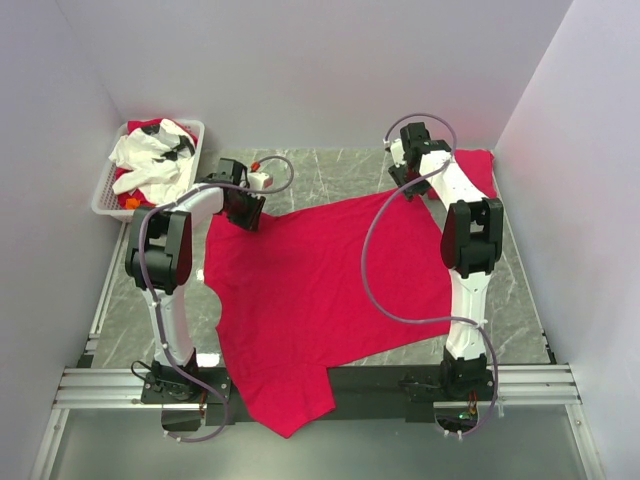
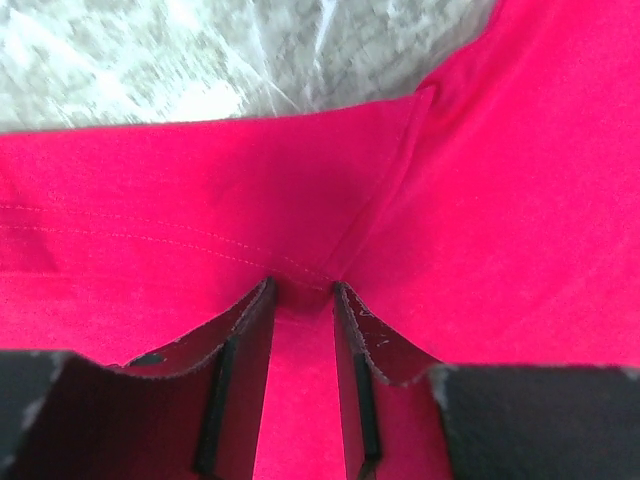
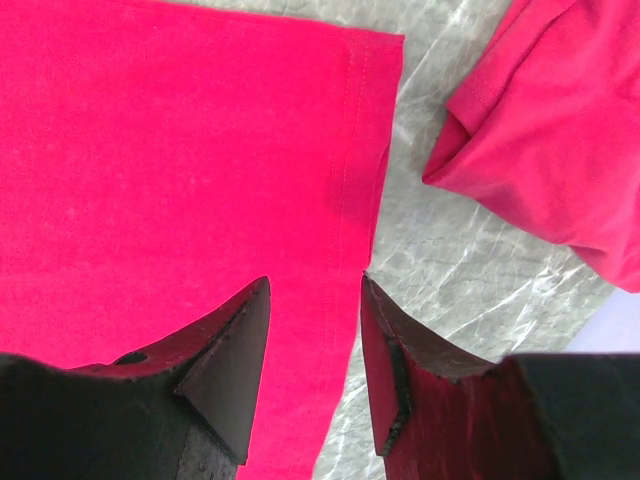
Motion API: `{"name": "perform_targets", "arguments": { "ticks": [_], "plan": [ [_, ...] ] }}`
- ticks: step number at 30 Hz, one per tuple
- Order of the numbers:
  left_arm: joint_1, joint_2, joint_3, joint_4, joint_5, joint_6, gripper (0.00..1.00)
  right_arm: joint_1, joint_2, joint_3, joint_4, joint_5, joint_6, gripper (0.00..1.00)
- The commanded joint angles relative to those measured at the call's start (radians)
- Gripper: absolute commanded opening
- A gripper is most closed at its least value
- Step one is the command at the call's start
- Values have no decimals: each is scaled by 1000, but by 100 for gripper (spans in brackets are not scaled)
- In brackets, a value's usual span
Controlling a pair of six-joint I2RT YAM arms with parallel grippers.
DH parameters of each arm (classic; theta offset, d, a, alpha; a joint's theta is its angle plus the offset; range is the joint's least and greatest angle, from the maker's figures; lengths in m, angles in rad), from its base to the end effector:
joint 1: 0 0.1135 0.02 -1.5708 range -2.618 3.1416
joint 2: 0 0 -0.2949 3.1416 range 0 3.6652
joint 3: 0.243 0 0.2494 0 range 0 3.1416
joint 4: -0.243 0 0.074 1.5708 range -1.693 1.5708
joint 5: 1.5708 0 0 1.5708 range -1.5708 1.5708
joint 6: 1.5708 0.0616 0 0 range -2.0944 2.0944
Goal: Fold and stack the t-shirts
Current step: Flatten the tshirt out
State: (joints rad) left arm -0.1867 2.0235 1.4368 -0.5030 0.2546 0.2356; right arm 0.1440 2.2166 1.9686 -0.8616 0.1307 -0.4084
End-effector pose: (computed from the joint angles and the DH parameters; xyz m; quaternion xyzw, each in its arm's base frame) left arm 0.4350 -0.0980 0.1762 0.2315 0.9356 -0.1175 0.2393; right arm 0.5029 0.0648 0.2268 -0.2506 0.9387 -0.0931 0.2177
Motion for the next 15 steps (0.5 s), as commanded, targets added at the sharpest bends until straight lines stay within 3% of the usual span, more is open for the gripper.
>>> {"name": "perform_targets", "arguments": {
  "ticks": [1,10,15],
  "plan": [
    [-2,17,51,-20,-25,18,36,0,-37,-4,-16,-11,13,48],
    [-5,9,74,-37,-31,24,27,0,-29,1,-22,-14,13,48],
    [-5,-9,106,-49,-28,31,11,2,-25,7,-31,-20,14,48]
  ]
}}
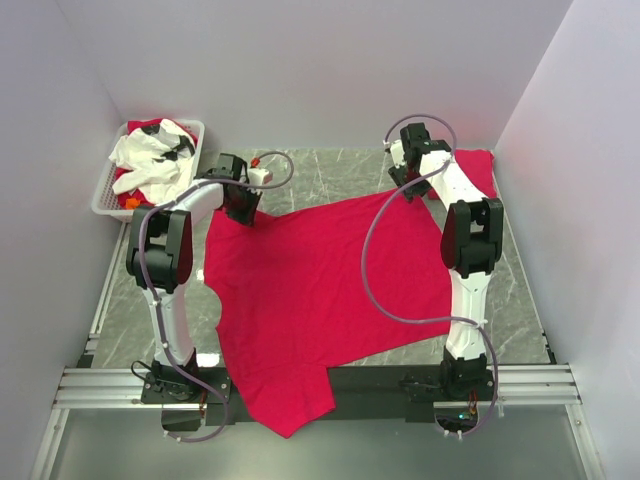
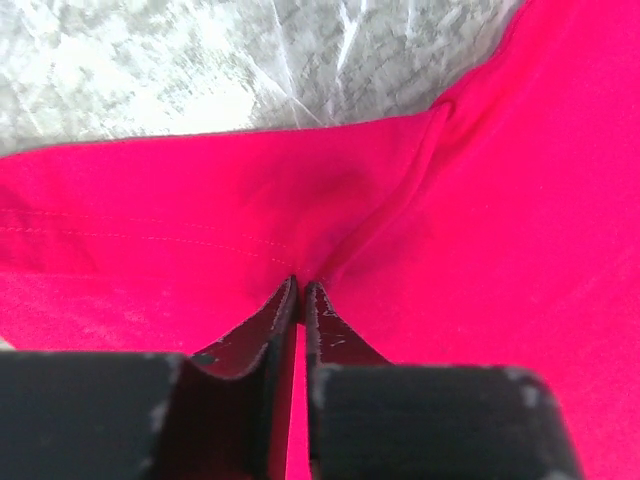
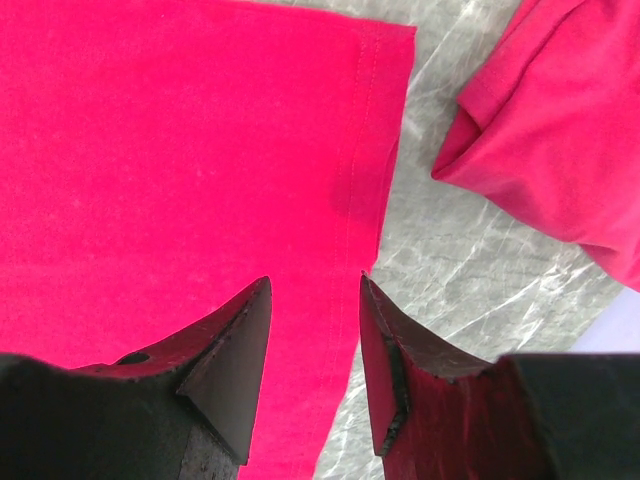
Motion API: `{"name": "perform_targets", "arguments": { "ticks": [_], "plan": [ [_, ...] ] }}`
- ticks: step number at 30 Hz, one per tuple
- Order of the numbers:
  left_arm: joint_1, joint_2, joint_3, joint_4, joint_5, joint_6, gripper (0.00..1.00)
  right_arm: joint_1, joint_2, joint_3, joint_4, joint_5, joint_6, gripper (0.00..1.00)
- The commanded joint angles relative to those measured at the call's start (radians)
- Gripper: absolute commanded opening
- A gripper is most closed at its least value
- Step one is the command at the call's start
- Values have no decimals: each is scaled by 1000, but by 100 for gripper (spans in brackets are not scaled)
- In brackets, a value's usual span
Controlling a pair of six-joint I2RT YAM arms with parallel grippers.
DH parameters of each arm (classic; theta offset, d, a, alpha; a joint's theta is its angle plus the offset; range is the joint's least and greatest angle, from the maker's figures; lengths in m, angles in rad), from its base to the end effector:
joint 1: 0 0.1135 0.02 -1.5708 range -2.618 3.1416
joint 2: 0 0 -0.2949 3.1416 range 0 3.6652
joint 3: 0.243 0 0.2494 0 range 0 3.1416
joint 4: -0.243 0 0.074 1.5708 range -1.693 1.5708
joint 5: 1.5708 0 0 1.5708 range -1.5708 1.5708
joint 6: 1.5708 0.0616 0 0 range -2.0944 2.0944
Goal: Fold and stack the t-shirts
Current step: Flatten the tshirt out
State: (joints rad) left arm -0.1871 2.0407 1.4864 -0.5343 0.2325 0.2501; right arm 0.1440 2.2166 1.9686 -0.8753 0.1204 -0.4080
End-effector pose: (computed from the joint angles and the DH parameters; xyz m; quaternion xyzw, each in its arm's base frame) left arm 0.4425 -0.0982 0.1814 0.2362 0.9356 -0.1051 0.2406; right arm 0.5012 0.0652 0.2259 -0.2524 0.9401 -0.0873 0.2118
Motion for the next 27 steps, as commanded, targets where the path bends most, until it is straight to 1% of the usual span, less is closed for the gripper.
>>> {"name": "perform_targets", "arguments": {
  "ticks": [1,2,5,8,12,15,16,18,20,22,23,24,26,27],
  "plan": [
    [-5,-22,89,-23,-5,17,9,2,-25,7,-19,-10,14,47],
    [-5,-17,107,-30,-4,23,7,0,-25,7,-19,-11,14,47],
    [-5,28,196,-44,-4,32,4,2,-23,3,-17,-15,12,47],
    [-8,108,313,-61,-15,47,5,0,-20,4,-27,-21,14,47],
    [-12,229,457,-29,-35,49,15,2,-18,-1,-48,-39,18,47],
    [-12,268,505,31,-48,38,20,2,-18,0,-71,-64,21,46],
    [-14,272,512,58,-50,40,25,2,-21,-7,-74,-68,21,46],
    [-14,276,529,85,-51,26,31,3,-28,-16,-79,-79,24,46],
    [-12,265,526,103,-55,9,35,2,-32,-27,-82,-87,28,46],
    [-2,205,464,132,-74,-3,37,5,-40,-40,-82,-93,34,45],
    [6,179,436,146,-75,-14,44,5,-44,-46,-83,-99,37,45],
    [29,123,379,163,-70,-23,46,5,-57,-54,-79,-103,40,45],
    [57,72,336,158,-42,-41,47,3,-69,-80,-73,-117,43,45],
    [87,29,300,148,-9,-49,47,3,-77,-88,-73,-117,44,45]
  ]
}}
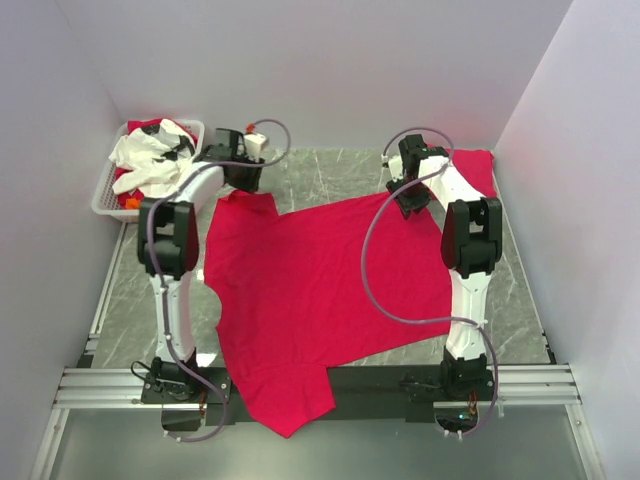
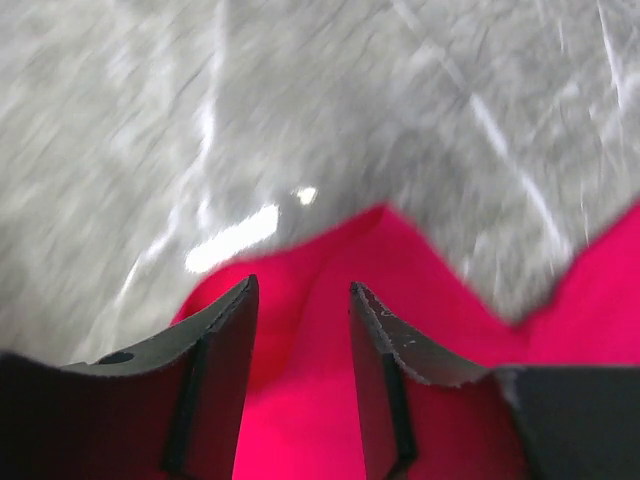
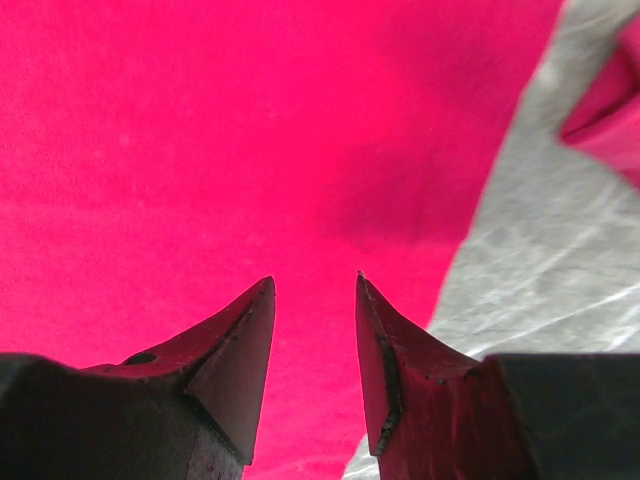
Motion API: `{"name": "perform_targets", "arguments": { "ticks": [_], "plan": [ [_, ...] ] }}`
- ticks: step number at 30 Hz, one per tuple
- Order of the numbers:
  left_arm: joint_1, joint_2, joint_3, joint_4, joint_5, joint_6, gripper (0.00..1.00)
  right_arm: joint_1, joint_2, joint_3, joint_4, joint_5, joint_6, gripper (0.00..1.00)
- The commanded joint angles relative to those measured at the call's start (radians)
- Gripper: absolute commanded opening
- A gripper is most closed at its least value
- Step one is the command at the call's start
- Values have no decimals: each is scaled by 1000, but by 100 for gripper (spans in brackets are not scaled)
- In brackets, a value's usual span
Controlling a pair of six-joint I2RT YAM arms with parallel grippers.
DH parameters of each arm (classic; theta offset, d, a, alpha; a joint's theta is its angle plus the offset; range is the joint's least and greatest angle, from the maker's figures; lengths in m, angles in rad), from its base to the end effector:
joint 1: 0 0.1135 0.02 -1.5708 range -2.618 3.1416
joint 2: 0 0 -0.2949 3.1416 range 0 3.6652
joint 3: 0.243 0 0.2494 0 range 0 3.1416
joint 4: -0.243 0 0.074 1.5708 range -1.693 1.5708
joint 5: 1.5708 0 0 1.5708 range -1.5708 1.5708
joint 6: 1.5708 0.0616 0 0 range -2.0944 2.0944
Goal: Fold and stack the t-shirts
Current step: Flatten the tshirt out
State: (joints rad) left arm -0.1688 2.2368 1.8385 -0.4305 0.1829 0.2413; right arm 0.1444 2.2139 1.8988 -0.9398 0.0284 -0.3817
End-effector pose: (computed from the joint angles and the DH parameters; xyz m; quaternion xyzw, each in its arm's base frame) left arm 0.5300 -0.1017 0.2076 0.2214 0.9019 -0.0720 0.3639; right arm 0.4829 0.0684 0.2027 -0.2546 0.9541 -0.0325 0.1545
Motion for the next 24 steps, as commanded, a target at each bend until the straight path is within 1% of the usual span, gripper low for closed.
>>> {"name": "perform_targets", "arguments": {
  "ticks": [1,3,5,6,7,9,10,11,14,16,20,21,23,24],
  "plan": [
    [84,-186,-73,41,58,-62,46,3,-76,-26,-10,-50,21,44],
    [121,-226,-114,20,122,-74,45,4,-79,-38,-11,-70,20,43],
    [130,-239,-142,10,139,-86,40,7,-76,-41,-14,-90,20,38],
    [133,-244,-163,4,150,-82,38,7,-68,-41,-19,-94,17,35],
    [134,-243,-176,-1,158,-83,33,7,-65,-37,-22,-97,17,28],
    [134,-230,-197,-4,167,-99,29,7,-51,-32,-27,-104,15,22],
    [134,-221,-197,-8,168,-103,27,7,-48,-30,-28,-105,12,16],
    [134,-212,-196,-20,171,-117,24,9,-43,-30,-31,-108,10,13],
    [129,-175,-185,-46,188,-131,23,7,-30,-26,-34,-108,6,4],
    [123,-149,-177,-50,176,-146,22,7,-19,-21,-37,-110,6,1],
    [117,-94,-139,-51,127,-166,22,7,-3,-14,-40,-110,6,0],
    [117,-62,-108,-53,124,-165,22,7,1,-10,-40,-110,7,0],
    [117,-7,-70,-48,118,-180,25,9,6,-6,-44,-110,9,0],
    [115,13,-20,-45,119,-184,28,7,12,-1,-45,-108,10,0]
  ]
}}
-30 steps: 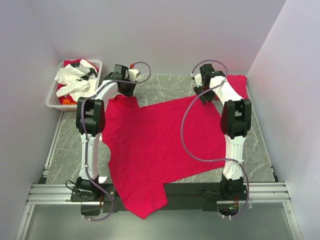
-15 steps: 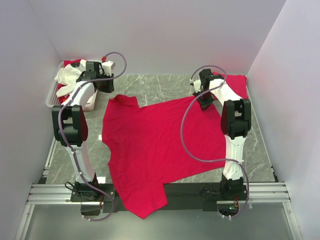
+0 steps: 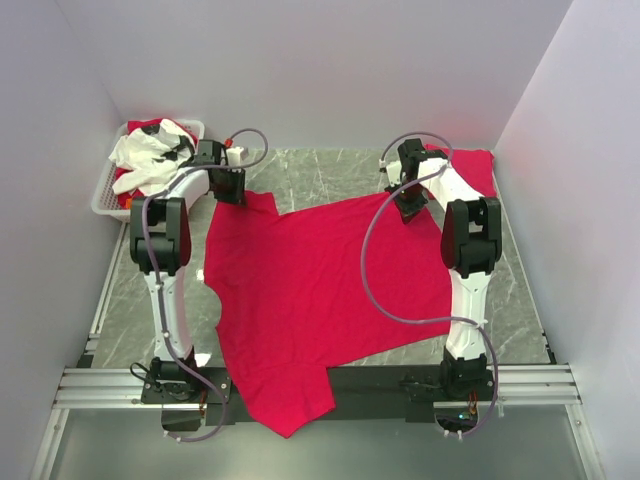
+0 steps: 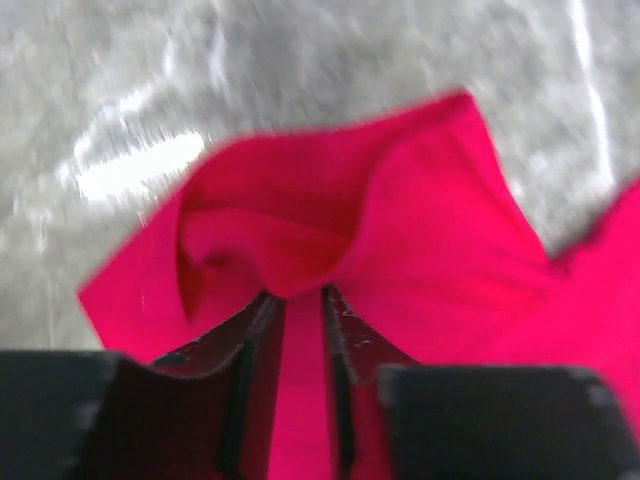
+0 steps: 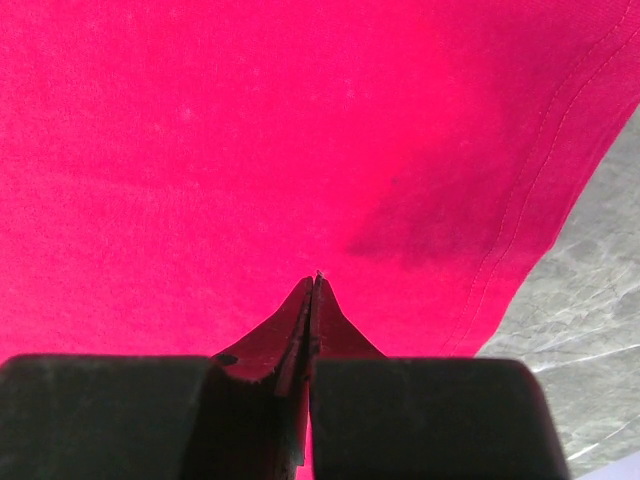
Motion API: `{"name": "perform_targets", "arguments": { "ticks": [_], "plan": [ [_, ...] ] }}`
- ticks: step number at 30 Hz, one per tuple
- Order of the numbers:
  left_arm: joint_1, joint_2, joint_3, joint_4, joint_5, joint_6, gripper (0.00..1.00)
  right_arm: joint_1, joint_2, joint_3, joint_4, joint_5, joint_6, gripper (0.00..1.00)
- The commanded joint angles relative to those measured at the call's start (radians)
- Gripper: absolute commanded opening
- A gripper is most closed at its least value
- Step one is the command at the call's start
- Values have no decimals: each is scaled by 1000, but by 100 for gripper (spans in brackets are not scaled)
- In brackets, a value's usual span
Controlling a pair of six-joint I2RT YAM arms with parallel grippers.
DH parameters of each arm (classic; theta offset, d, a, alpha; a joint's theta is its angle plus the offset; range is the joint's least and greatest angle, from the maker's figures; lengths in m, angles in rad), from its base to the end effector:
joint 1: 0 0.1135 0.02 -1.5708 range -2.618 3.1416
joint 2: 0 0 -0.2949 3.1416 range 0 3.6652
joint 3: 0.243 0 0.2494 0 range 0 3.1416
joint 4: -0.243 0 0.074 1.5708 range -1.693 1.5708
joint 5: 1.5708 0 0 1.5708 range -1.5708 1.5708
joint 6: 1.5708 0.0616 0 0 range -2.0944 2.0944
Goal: Fold and stack the t-shirts
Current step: Flatten the tshirt out
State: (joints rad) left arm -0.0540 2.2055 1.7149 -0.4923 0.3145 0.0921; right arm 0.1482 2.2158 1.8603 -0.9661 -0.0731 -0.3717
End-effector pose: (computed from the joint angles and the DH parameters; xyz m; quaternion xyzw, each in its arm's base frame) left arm 0.5084 -0.0466 0.1795 0.1142 0.9395 -0.1444 0.2890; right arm 0.4726 0.0751 0.1899 -0.2593 0.9571 0.0222 0.1275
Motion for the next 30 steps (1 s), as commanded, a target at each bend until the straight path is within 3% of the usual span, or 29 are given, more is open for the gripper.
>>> {"name": "perform_targets", "arguments": {
  "ticks": [1,7,13,23,27,30],
  "plan": [
    [0,66,135,17,-12,-48,32,4,12,39,-19,-7,2,0],
    [-1,194,374,11,0,-80,42,5,19,50,-28,-11,10,0],
    [3,154,359,21,-57,-40,42,4,8,48,-28,-7,16,0],
    [3,-249,-105,-61,58,-9,39,2,-76,-24,-42,-8,-42,2],
    [-1,-345,-290,-94,45,-35,44,1,-110,-53,-40,-10,-49,10],
    [-1,-368,-373,-106,20,-57,42,1,-122,-70,-52,-13,-50,12]
  ]
}}
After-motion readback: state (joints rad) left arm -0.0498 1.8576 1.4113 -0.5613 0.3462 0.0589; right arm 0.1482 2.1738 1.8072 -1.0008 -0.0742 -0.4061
